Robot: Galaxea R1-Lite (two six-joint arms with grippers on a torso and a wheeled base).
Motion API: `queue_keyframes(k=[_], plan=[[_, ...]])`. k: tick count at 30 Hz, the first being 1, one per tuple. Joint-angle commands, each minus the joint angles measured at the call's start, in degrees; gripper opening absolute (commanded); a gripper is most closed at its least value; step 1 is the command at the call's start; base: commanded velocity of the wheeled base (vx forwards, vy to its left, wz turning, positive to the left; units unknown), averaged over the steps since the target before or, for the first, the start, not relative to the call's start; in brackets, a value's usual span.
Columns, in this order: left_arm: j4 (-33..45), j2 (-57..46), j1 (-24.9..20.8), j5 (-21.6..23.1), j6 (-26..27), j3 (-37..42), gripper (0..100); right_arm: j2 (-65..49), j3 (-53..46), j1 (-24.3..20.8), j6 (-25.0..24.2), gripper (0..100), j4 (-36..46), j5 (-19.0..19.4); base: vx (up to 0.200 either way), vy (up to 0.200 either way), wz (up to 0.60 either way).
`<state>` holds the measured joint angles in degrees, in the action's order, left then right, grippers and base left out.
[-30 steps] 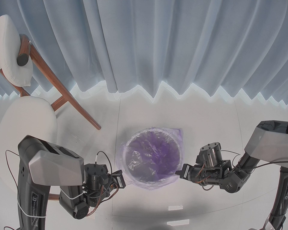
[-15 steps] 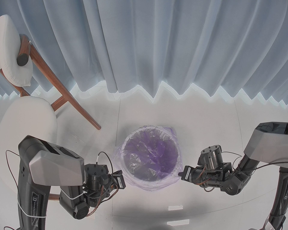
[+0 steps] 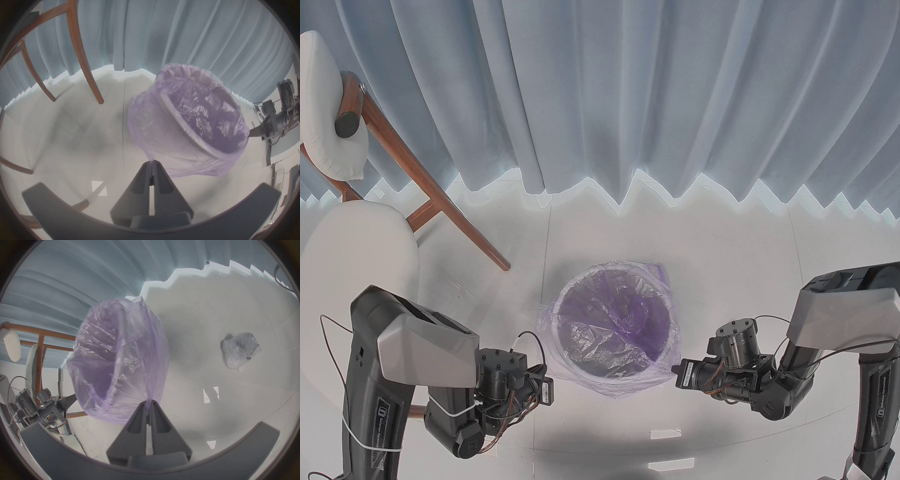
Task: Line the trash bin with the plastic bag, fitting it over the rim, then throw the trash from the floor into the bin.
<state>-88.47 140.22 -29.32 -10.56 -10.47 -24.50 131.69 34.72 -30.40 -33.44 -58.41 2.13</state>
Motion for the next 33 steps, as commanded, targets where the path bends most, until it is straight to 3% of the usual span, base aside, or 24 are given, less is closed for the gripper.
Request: queue_keyframes(k=[1,8,16,25,33], plan=[[0.05,3.31,1.46,-0.17,2.12,-0.37,0,4.54,1.84,0.08,0.57,0,-0.48,-0.64,0.000,0.000,0.00],[0.22,5.51,2.25,0.01,3.44,-2.74,0,7.79,6.06,0.17,0.66,0,-0.39,-3.45,0.000,0.000,0.00],[0.84,9.20,3.57,0.01,3.44,-7.75,0,8.58,9.14,0.26,0.57,0,-0.83,-3.63,0.000,0.000,0.00],[8.66,8.32,4.18,-0.25,3.62,-10.30,0,8.84,9.49,0.26,0.66,0,-1.45,-4.86,0.000,0.000,0.00],[11.83,7.53,3.74,0.54,7.75,-12.24,0,10.16,9.40,0.26,2.50,0,-1.36,-6.88,0.000,0.000,0.00]])
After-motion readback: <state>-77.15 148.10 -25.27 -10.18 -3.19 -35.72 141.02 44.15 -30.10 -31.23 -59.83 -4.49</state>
